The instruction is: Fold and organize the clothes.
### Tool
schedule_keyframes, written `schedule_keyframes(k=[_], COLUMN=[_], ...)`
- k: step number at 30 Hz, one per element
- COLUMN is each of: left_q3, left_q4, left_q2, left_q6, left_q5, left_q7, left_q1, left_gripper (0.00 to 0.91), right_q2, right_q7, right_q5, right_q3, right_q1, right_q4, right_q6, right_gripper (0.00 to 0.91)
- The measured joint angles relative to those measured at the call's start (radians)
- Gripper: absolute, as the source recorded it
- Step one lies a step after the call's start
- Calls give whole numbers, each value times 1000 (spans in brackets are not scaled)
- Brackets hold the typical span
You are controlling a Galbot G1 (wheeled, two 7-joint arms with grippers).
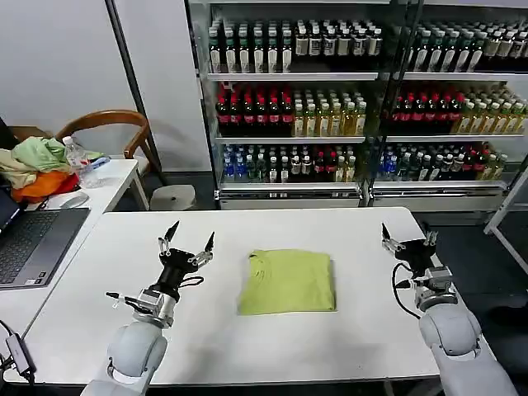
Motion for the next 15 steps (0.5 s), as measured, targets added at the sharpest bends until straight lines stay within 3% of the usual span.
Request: schedule_keyframes(k=[15], left_q3=[6], left_q4=[40], left_q2=[3], left_q6=[-25], left_q5=[-4], left_q7=[-2], left_q1=[-49], left_gripper=[907], right_q2=[-8], right_q7=[-2], right_q5=[-52], right_q3=[14], right_q1=[-15], right_q4=[-3], right_q6=[42], right_gripper=[907])
